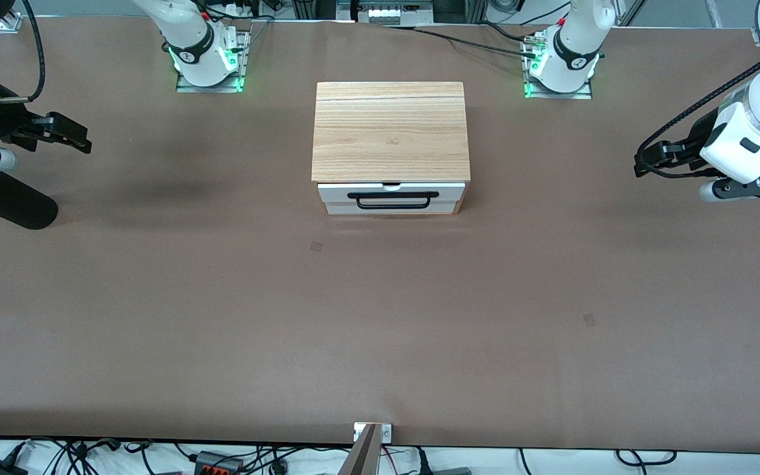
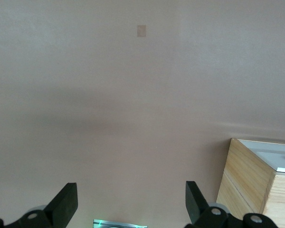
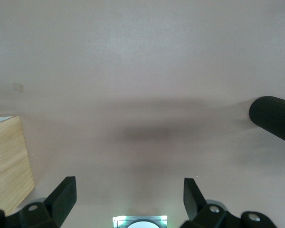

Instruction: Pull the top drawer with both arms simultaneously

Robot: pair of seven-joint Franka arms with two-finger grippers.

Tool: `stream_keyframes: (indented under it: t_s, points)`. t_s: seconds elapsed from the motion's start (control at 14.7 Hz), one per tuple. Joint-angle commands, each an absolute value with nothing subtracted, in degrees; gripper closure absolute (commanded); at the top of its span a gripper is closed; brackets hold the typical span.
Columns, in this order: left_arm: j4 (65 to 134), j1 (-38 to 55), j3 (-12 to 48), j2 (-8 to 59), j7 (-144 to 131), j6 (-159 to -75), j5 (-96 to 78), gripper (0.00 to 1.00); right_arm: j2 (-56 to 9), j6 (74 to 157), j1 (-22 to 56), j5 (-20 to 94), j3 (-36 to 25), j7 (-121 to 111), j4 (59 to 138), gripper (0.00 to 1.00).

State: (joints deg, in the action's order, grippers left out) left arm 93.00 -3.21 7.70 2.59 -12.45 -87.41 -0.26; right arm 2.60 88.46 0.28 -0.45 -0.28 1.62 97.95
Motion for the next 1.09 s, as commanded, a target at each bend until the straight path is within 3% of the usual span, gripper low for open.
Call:
stream_keyframes:
  t_s: [0.0,0.41,0.68,1.02]
  points:
    - [91.58,-3.52,8.17,3.16,-11.08,-86.93,1.05,0.00,2.90,87.36,0.26,-0.53,-0.18,1.93,97.12,0.00]
    - [91.14,-3.52,7.74,3.60,-10.20,-86.92,0.53,0.00,2.37,87.10,0.26,-0.26,-0.26,1.14,96.15,0.00]
    - [91.14,-3.34,7.82,4.04,-10.54,-87.19,-0.52,0.00,-0.70,81.48,2.10,0.96,-0.09,0.97,96.15,0.00]
    - [91.40,-3.07,8.52,12.02,-0.75,-92.09,-14.74,0.00,-8.24,81.74,4.13,13.76,-0.18,1.05,96.15,0.00]
